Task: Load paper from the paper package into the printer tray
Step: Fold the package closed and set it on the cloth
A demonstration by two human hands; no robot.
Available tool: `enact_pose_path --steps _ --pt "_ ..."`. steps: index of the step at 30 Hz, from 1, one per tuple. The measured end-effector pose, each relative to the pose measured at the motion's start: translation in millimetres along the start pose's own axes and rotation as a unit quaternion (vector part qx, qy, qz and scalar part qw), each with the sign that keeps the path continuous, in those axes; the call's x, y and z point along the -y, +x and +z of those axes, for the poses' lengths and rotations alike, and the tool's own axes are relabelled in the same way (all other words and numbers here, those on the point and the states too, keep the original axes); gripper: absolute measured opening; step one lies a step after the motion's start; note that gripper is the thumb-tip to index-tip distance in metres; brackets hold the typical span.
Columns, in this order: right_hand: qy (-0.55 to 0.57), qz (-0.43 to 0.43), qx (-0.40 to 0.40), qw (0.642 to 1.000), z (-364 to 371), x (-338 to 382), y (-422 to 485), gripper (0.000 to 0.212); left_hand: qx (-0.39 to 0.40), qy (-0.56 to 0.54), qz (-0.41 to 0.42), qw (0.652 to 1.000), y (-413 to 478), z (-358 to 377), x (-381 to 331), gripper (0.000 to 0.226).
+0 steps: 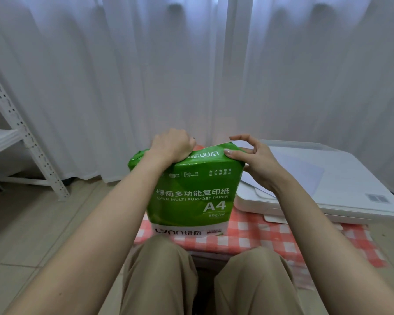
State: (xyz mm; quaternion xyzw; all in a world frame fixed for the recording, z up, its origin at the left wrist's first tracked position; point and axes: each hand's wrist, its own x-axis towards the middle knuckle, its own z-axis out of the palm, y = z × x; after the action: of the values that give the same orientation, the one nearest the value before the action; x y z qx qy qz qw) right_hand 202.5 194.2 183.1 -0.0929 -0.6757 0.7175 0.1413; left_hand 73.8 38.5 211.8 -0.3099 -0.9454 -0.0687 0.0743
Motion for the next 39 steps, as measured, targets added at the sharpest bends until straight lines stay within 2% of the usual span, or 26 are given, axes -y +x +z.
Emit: enact_pose_path --steps 4,7,9,10,11,13,14,15,16,17,18,20,21,24,27,30,32,34,36,39 --pt "-0.022 -0.034 -0.012 0.999 -1.9 -4.6 -0.6 0.014 0.009 -0.051 0.022 0.998 -0.3 -5.7 4.2 0.049" --pt "-0.017 -0.046 -0.034 0.998 -0.8 -6.8 2.7 0.011 0.035 -0.095 0.049 0.994 -7.1 -14.5 35.9 0.049" --pt "-0.010 -0.046 -0.033 0.998 2.2 -6.4 6.3 0.009 0.004 -0.200 0.036 0.979 -18.5 -10.9 59.1 0.043" --pt "-0.004 -0.044 -0.035 0.998 4.0 -7.1 8.0 0.009 -0.016 -0.285 0.017 0.958 -26.3 -6.3 66.0 0.042" --pt "0.005 -0.040 -0.039 0.998 5.5 -9.5 9.8 0.011 -0.034 -0.388 -0.005 0.921 -34.8 -0.6 69.2 0.043" --pt "0.036 -0.026 -0.042 0.998 8.3 -17.9 10.3 0.023 -0.068 -0.570 -0.047 0.817 -47.8 14.0 70.5 0.045" --pt "0.046 -0.019 -0.039 0.998 8.0 -23.8 8.9 0.030 -0.082 -0.624 -0.061 0.774 -52.2 21.7 70.0 0.056" --pt "0.045 -0.014 -0.031 0.998 6.9 -30.8 6.6 0.036 -0.094 -0.650 -0.075 0.750 -54.7 31.3 71.3 0.077" --pt "0.031 -0.009 -0.021 0.999 5.6 -38.0 3.3 0.037 -0.106 -0.658 -0.084 0.741 -57.1 41.4 72.2 0.095" --pt "0.003 0.001 -0.009 1.000 4.3 -46.2 -0.5 0.032 -0.110 -0.653 -0.089 0.744 -61.0 51.6 72.3 0.104" --pt "-0.033 0.014 0.006 0.999 3.0 -55.2 -4.3 0.028 -0.106 -0.651 -0.088 0.746 -65.7 61.5 70.8 0.097" --pt "-0.110 0.051 0.037 0.992 -0.3 -77.7 -8.5 0.033 -0.079 -0.635 -0.102 0.762 -74.9 83.4 68.6 0.055" --pt "-0.142 0.071 0.043 0.986 -2.2 -88.8 -8.3 0.038 -0.057 -0.634 -0.110 0.763 -78.4 94.2 69.9 0.047" --pt "-0.203 0.088 0.034 0.975 -1.9 -108.6 -4.0 0.046 0.029 -0.637 -0.104 0.763 -87.1 124.2 82.2 0.062" --pt "-0.250 0.062 -0.004 0.966 4.1 -115.7 3.2 0.045 0.095 -0.582 -0.115 0.799 -94.6 148.5 91.5 0.052" --pt "-0.269 0.047 -0.048 0.961 9.1 -118.2 10.8 0.039 0.087 -0.509 -0.150 0.843 -93.9 160.4 98.9 0.035" --pt "-0.274 0.038 -0.066 0.959 10.8 -115.9 17.0 0.036 0.069 -0.490 -0.150 0.856 -87.3 160.9 104.7 0.029" --pt "-0.269 0.026 -0.081 0.960 11.2 -109.9 24.7 0.036 0.045 -0.514 -0.142 0.845 -81.2 156.1 108.0 0.026" --pt "-0.237 0.019 -0.094 0.967 12.6 -102.3 33.5 0.034 0.017 -0.564 -0.144 0.813 -74.6 146.1 108.9 0.025" --pt "-0.131 0.020 -0.113 0.985 23.4 -98.1 45.7 0.039 -0.012 -0.631 -0.169 0.757 -59.4 140.9 116.2 0.024"
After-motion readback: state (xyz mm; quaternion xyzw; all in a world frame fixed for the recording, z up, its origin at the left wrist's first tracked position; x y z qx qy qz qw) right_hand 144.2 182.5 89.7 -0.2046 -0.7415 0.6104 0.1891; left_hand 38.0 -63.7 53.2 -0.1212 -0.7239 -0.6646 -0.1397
